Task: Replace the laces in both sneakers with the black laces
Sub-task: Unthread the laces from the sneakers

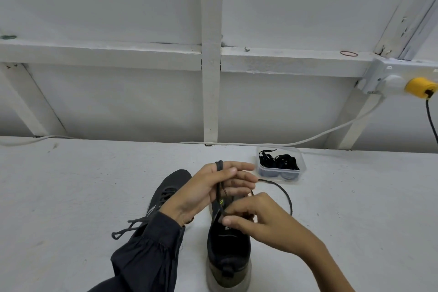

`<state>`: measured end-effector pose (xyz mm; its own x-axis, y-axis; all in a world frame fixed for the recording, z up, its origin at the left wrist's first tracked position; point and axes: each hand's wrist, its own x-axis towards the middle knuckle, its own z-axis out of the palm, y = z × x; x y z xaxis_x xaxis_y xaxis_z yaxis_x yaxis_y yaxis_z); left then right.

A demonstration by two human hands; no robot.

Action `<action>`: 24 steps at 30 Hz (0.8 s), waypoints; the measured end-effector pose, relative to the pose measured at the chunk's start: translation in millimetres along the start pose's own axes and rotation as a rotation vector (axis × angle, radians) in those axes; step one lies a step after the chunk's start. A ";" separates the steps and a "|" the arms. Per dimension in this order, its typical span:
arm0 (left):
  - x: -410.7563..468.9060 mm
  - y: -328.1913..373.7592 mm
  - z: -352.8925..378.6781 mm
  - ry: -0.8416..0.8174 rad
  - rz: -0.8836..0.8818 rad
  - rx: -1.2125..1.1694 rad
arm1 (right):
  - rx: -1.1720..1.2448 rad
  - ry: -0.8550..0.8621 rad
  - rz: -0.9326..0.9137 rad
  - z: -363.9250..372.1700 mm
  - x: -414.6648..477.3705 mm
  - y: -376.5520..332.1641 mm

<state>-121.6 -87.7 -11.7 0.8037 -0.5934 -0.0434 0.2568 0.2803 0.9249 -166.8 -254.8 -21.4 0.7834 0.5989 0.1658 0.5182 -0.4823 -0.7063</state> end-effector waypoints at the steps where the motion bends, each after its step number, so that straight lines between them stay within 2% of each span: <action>1: -0.1 -2.0 0.3 -0.001 -0.013 0.012 | -0.032 -0.012 -0.006 -6.8 -0.9 -4.8; 8: -6.5 -10.8 5.8 -0.036 -0.057 0.148 | -0.283 -0.111 0.096 -39.7 0.7 -17.6; 13: -10.4 -12.6 14.9 -0.039 -0.080 0.163 | -0.415 -0.147 0.113 -54.2 11.5 -26.1; 15: -9.5 -14.1 16.0 -0.017 -0.082 0.204 | -0.405 -0.154 0.112 -57.3 15.4 -28.1; 19: -10.8 -11.0 19.8 0.001 -0.093 0.036 | -0.354 -0.097 0.067 -61.9 24.5 -25.1; 24: -12.3 -9.0 20.7 -0.049 -0.144 0.029 | -0.089 -0.009 -0.002 -69.6 35.4 -11.6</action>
<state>-145.0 -98.6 -11.7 0.7324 -0.6623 -0.1580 0.3511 0.1685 0.9210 -121.2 -272.5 40.6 0.7795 0.6055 0.1605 0.5484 -0.5358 -0.6420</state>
